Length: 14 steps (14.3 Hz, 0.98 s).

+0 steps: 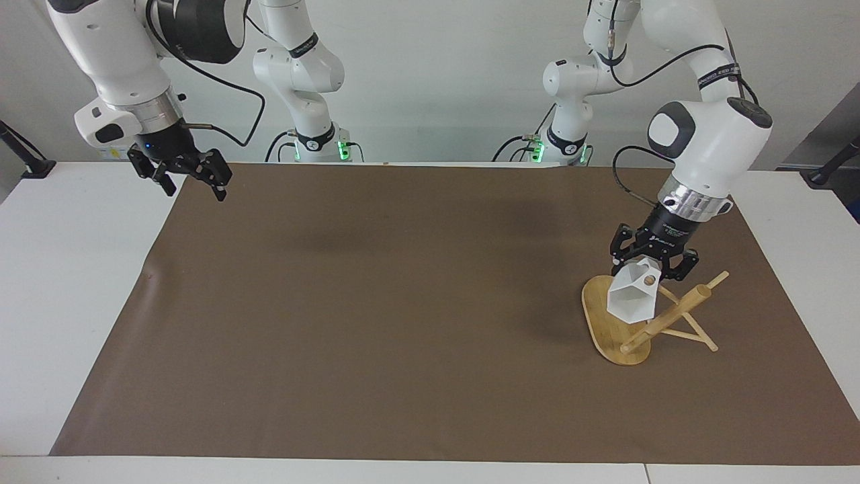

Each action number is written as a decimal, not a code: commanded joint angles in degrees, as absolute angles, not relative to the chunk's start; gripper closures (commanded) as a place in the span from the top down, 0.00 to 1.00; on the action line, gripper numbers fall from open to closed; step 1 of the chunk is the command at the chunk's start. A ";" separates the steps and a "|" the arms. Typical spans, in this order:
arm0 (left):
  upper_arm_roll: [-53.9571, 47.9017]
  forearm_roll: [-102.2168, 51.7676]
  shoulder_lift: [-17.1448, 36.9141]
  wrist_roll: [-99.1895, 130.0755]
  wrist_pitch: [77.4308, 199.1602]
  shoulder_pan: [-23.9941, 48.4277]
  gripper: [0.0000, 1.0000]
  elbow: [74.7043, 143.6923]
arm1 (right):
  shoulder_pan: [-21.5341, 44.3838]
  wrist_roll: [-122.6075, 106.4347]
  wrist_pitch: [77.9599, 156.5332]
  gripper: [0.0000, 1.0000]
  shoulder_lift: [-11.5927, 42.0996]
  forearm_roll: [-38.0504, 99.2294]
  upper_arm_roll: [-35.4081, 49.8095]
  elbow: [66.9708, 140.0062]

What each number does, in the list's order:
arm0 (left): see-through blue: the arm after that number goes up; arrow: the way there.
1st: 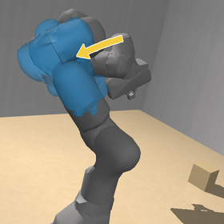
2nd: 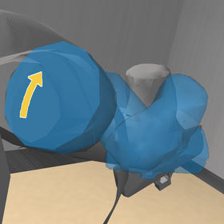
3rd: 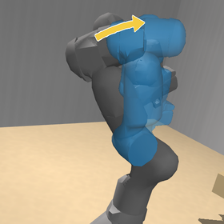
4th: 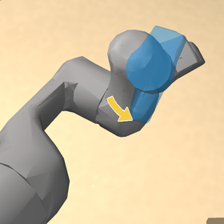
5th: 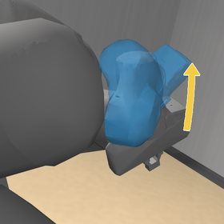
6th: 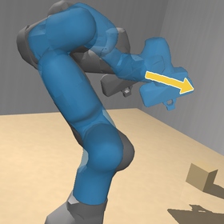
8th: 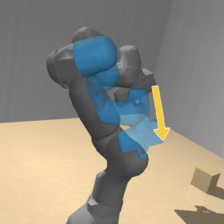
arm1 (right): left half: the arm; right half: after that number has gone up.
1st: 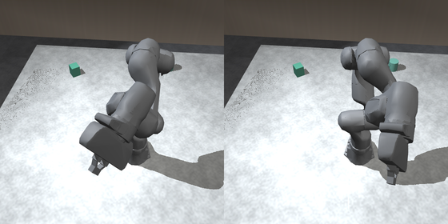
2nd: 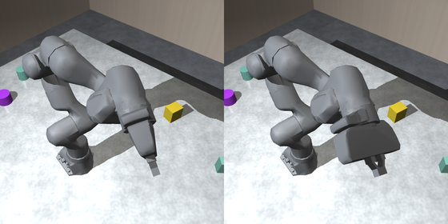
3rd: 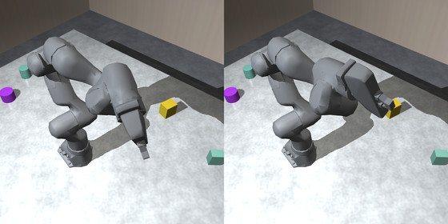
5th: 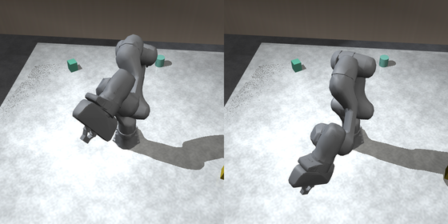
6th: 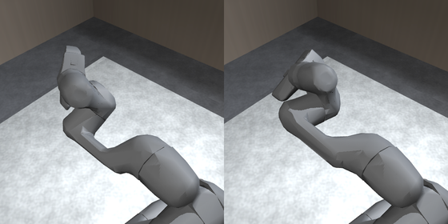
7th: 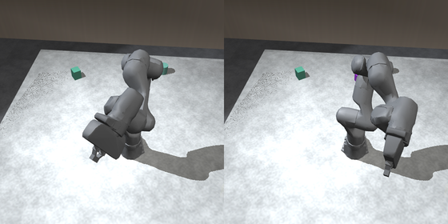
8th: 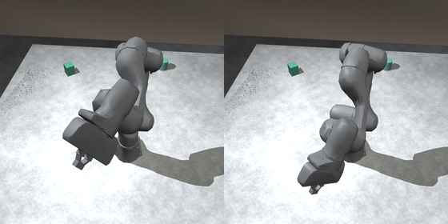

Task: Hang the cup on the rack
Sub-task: 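Lower the mug handle onto a tree peg with the left gripper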

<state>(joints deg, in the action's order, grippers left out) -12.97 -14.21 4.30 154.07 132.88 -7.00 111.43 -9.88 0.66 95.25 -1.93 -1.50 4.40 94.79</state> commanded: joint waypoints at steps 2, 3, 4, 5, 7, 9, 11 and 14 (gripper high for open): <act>-13.36 -13.01 5.01 162.23 133.51 -7.65 0.00 110.22 | -7.75 1.76 93.78 1.00 -1.41 -0.79 3.08 93.08; -13.36 -13.01 5.27 162.86 133.51 -7.65 0.00 109.69 | -6.69 1.15 93.78 1.00 -1.49 -0.88 1.51 92.99; -13.36 -13.18 5.27 163.12 133.59 -7.56 0.00 109.69 | -6.16 -0.08 93.78 1.00 -1.58 -0.88 0.97 92.99; -13.36 -13.18 5.36 163.91 134.03 -7.56 0.00 109.69 | -6.07 -2.52 93.87 1.00 -1.67 -0.88 0.97 92.99; -13.36 -13.36 5.36 164.70 135.00 -7.73 0.00 109.77 | -6.06 -4.04 94.30 1.00 -1.67 -0.79 0.88 92.99; -13.36 -13.45 5.36 166.89 135.17 -7.82 0.00 109.69 | -6.15 -3.78 93.69 1.00 -1.93 -0.79 0.88 93.08; -13.36 -13.53 5.45 168.92 136.23 -7.82 0.00 110.12 | -6.15 -3.61 93.34 1.00 -2.02 -0.79 0.88 93.16; -13.45 -13.71 5.80 170.59 136.23 -7.38 0.00 110.30 | -6.24 -2.64 92.90 1.00 -2.20 -0.79 0.88 93.34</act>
<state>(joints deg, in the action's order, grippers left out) -12.67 -15.00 5.25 159.34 135.33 -7.25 111.12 -6.36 -2.42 94.39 -1.91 -1.47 1.35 93.76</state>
